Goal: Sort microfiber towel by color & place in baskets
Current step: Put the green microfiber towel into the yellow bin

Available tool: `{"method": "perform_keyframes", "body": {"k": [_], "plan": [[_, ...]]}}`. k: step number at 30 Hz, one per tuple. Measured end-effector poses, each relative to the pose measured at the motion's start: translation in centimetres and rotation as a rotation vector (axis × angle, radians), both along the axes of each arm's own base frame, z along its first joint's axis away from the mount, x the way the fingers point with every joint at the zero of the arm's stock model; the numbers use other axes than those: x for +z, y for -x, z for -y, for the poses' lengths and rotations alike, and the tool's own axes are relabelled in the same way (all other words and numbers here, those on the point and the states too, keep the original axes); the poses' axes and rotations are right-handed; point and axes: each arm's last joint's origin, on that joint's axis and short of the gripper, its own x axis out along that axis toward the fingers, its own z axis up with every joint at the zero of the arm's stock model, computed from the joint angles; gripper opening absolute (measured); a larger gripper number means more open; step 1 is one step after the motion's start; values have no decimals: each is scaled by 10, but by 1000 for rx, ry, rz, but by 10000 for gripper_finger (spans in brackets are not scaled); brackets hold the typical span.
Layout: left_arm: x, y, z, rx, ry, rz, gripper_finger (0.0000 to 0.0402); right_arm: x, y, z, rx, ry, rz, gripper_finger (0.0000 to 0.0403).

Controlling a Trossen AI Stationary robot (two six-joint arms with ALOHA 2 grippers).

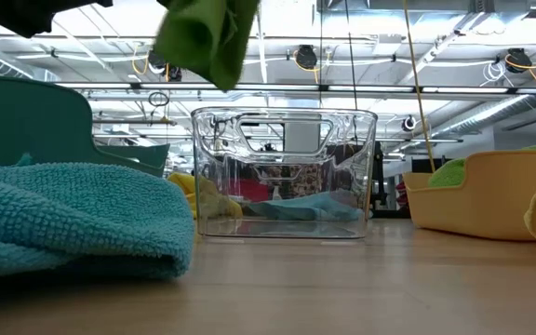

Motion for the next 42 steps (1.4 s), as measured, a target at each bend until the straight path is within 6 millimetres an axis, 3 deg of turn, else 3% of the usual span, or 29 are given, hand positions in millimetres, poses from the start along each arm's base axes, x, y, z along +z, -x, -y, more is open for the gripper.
{"method": "perform_keyframes", "body": {"k": [6,16,21,26,33,42], "plan": [[0,0,0,40,12,-9,195,-4,6,4,-84,81,-85,39],[19,28,-3,50,10,-33,199,-11,15,-3,-121,162,-175,36],[28,37,-4,30,85,-6,199,-11,17,-16,10,196,-220,34],[21,30,-3,6,188,-55,199,-11,18,-22,74,191,-221,34],[10,12,-2,24,188,-46,199,-8,16,-22,79,225,-211,35],[0,-8,-7,12,185,-144,199,-4,17,-19,-63,273,-179,55]]}}
